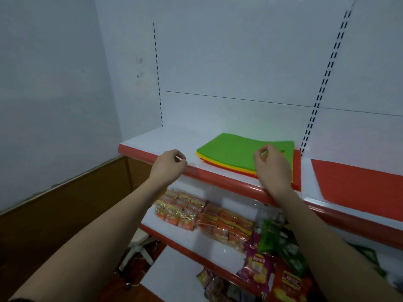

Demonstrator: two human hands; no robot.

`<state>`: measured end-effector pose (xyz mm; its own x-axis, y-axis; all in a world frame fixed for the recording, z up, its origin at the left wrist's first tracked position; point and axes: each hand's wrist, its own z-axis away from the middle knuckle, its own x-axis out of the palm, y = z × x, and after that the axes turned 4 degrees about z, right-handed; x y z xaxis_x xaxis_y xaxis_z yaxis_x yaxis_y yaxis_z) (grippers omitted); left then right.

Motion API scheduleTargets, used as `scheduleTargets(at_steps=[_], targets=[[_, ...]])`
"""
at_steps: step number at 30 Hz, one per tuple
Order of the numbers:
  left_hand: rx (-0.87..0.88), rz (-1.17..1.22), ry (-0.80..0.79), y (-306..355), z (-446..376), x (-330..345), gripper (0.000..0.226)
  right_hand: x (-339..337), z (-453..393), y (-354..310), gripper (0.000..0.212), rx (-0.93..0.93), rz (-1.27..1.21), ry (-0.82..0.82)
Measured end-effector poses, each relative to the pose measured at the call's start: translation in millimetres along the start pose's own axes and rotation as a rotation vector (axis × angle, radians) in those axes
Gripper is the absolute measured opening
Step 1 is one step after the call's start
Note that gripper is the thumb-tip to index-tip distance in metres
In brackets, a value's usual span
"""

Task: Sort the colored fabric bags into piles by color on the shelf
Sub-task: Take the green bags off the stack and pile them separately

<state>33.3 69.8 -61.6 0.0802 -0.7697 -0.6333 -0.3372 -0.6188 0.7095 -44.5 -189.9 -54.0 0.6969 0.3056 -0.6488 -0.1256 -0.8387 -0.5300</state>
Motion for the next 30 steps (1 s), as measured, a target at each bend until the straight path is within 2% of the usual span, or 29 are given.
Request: scheduleTargets(at_steps=[3,5,10,14,18,24,27,30], targets=[[0.019,0.045,0.017,1.5,-41.1,22.2,0.015,-0.8,-20.1,27.7,0.013,0.149,0.021,0.182],[0.039,0.082,0.021,4.3,-68.7,38.6,0.017,3.9,-30.1,48.2,0.016,0.244,-0.013,0.234],[-0.012,0.15,-0.071,2.1,-117.5,84.5,0.03,25.0,-33.6,81.0,0.018,0.415,-0.225,0.211],[-0.013,0.106,-0.157,-5.9,-131.2,101.3,0.054,29.4,-31.5,91.1,0.021,0.424,-0.285,0.269],[0.033,-0.037,-0.106,-15.9,-131.3,109.8,0.045,27.3,-26.3,101.1,0.024,0.412,-0.314,0.268],[0.054,-0.057,-0.085,-16.3,-133.1,114.5,0.058,31.2,-26.7,107.3,0.019,0.387,-0.311,0.316],[0.048,-0.064,-0.111,-16.2,-134.9,113.3,0.063,30.7,-25.0,110.5,0.028,0.356,-0.284,0.301],[0.01,-0.02,-0.142,-17.5,-139.2,114.1,0.053,29.9,-24.2,112.6,0.039,0.334,-0.262,0.228]])
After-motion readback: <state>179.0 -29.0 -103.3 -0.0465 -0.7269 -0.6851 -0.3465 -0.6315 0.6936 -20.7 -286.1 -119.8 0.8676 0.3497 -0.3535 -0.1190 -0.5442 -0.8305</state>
